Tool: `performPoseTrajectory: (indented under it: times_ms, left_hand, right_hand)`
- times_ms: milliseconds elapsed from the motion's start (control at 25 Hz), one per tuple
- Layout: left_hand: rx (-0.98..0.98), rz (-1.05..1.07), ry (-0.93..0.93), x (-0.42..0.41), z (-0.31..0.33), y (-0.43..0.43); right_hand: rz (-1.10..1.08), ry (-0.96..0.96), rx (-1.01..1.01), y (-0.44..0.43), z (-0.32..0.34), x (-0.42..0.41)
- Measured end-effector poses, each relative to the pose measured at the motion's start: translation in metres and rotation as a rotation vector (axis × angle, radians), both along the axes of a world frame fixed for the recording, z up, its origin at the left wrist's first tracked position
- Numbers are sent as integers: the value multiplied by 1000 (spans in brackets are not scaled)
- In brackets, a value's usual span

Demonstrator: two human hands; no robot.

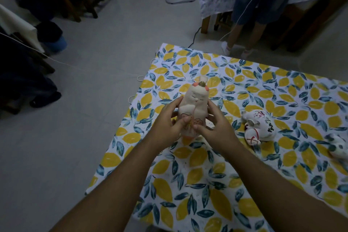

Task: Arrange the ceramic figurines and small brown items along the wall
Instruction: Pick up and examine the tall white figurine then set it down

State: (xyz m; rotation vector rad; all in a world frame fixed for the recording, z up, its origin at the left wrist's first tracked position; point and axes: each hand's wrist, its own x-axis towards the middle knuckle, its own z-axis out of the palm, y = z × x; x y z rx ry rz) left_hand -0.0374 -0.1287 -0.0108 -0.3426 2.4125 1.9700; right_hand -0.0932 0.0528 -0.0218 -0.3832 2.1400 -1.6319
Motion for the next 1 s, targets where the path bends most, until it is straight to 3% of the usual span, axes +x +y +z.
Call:
performPoseTrajectory:
  times_ms: [520,1000]
  left_hand:
    - [-12,-121,65,27,-28,-8]
    - [-101,-49,117,30,-41,1]
  right_hand:
    - [-158,66,-33,-11,-37,43]
    - [-90,39,-1,-6,-43,32]
